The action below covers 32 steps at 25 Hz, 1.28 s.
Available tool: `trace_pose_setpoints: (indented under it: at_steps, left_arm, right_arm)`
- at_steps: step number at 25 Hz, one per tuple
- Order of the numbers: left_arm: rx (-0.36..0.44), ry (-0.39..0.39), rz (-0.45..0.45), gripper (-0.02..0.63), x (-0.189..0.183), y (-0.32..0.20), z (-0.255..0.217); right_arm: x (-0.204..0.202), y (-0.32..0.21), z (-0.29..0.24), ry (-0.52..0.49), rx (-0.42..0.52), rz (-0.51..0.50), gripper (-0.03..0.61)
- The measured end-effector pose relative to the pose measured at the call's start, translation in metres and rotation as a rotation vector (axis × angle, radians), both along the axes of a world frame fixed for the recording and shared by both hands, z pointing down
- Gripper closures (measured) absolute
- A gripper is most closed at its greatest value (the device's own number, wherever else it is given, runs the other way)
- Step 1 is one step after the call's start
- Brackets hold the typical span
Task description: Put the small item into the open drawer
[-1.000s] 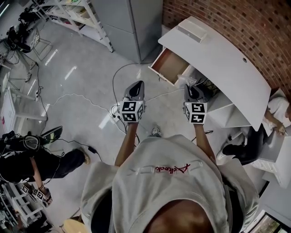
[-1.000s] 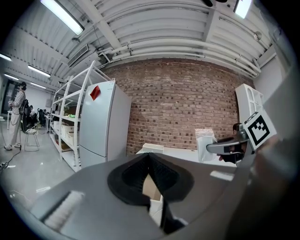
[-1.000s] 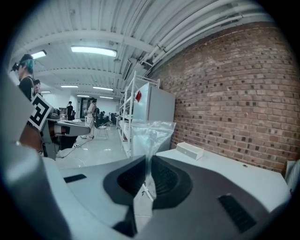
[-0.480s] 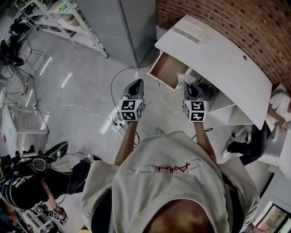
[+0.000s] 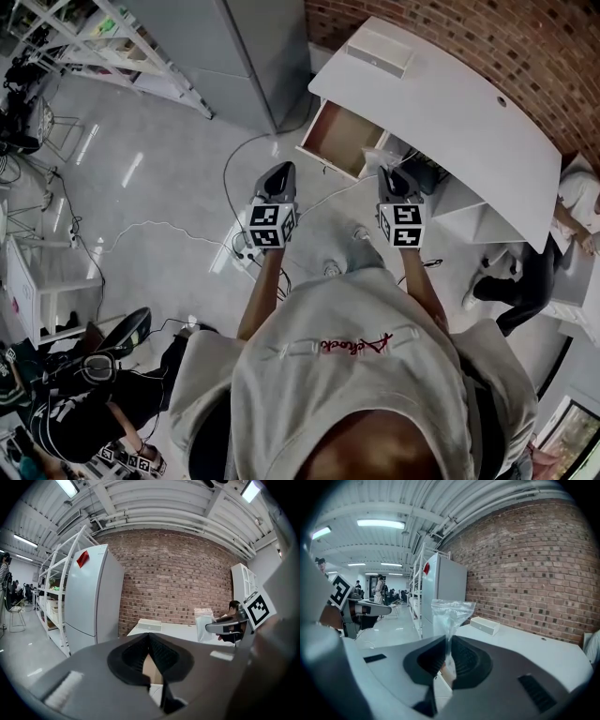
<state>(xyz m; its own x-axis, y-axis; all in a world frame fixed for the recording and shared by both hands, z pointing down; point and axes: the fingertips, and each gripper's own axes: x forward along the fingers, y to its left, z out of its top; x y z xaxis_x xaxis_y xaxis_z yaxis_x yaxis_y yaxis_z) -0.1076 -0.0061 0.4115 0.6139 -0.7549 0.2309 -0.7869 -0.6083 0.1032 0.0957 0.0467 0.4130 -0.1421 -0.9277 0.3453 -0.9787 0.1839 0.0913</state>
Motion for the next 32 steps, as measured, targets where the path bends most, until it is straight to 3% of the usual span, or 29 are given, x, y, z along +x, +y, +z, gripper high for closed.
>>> trace_pose_setpoints:
  at_steps: [8,32]
  left_arm:
    - [-0.013,-0.025,-0.034,0.604,0.008,-0.032,0.011]
    - [-0.03,-0.04,-0.3,0.604,0.056,-0.205,-0.007]
  right_arm:
    - [0.008,-0.047,0.009,-0.017,-0.011,-0.042,0.549]
    - [0.059,-0.267,-0.002,-0.039,-0.031,-0.309,0.549]
